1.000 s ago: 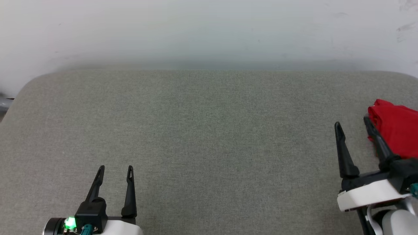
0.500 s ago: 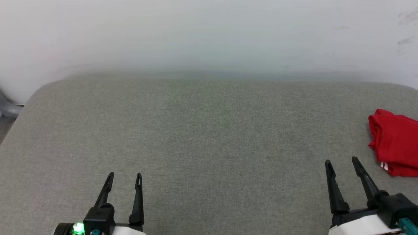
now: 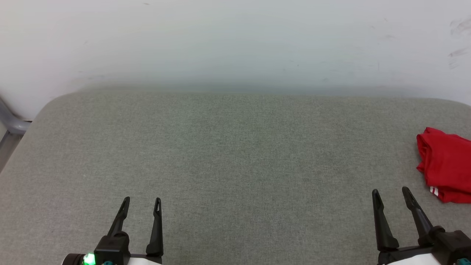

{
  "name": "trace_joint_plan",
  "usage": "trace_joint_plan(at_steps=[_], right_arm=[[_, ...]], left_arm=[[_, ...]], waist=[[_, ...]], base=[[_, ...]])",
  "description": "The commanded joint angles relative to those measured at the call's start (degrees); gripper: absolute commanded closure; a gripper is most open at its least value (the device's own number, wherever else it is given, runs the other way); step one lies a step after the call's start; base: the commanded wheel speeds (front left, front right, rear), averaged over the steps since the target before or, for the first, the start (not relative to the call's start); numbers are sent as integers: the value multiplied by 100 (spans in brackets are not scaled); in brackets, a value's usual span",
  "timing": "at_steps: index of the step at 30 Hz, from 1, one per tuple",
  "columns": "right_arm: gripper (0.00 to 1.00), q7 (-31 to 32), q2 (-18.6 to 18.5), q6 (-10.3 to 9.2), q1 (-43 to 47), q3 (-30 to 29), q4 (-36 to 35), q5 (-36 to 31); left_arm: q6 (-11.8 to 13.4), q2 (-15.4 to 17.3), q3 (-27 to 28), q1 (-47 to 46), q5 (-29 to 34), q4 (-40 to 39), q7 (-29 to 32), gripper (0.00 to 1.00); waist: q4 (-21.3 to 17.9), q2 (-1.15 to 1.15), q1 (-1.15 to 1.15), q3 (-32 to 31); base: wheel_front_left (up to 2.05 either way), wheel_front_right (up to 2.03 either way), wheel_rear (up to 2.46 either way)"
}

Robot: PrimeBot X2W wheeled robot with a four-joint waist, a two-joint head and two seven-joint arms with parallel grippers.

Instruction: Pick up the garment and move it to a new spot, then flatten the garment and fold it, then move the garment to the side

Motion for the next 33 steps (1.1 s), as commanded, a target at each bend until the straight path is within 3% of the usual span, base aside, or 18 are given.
trace_joint_plan(at_steps=[1, 8, 9, 12, 33], right_arm=[[0, -25, 30, -7, 73, 4, -6, 49], [0, -27, 30, -7, 83, 21, 50, 105], [100, -8, 2, 0, 11, 19, 50, 111], [100, 2, 2, 1, 26, 30, 207, 137], [100, 449, -115, 0, -361, 78, 528, 2559]], left_arm=[[-13, -22, 11, 37, -18, -6, -16, 0], [-110, 53, 124, 62, -53, 27, -16, 0], [-100, 28, 123, 17, -53, 23, 0, 100], [-99, -2, 122, 45, -74, 199, 35, 100], [-311, -51, 360, -331, -2475, 461, 610, 100]], waist=[[0, 0, 0, -9], [-7, 0, 0, -34], [-7, 0, 0, -34], [-8, 0, 0, -35], [-40, 0, 0, -17]], base=[[0, 0, 0], [0, 0, 0], [0, 0, 0], [0, 0, 0], [0, 0, 0]])
